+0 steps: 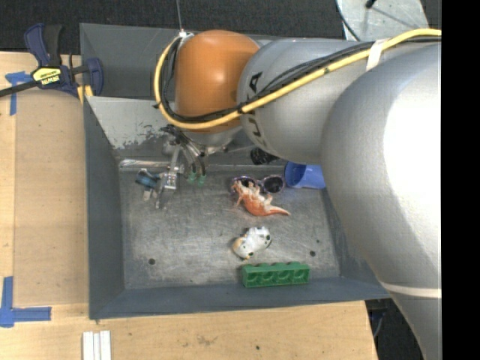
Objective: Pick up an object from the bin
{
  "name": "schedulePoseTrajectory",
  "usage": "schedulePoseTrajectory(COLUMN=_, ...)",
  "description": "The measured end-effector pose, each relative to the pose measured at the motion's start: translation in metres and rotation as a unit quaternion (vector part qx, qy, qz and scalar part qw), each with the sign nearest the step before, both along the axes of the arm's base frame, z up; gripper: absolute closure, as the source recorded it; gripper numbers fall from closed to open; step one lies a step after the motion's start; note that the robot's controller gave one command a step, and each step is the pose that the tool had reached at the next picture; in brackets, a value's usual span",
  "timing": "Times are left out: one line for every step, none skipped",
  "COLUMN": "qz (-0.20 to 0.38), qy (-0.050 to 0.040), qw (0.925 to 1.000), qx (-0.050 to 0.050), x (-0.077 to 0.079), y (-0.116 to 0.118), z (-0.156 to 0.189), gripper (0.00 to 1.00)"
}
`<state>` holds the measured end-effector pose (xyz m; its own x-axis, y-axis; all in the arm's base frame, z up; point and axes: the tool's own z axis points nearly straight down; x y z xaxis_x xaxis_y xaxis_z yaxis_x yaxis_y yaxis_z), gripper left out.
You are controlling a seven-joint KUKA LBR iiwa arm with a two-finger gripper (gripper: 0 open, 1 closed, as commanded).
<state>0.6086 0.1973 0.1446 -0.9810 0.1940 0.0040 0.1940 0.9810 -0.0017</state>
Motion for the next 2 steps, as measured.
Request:
schedulePoseTrajectory(qz=-0.020, qy=-0.0039, qw=0.9998, qx=0.001, x=0.003, y=-0.005, z=0.003, gripper=0.00)
schedulePoseTrajectory(qz=-0.039, qy=-0.0039, qw=0.9992, qx=0.001, x=0.014, y=-0.003, z=-0.073, gripper=0.00)
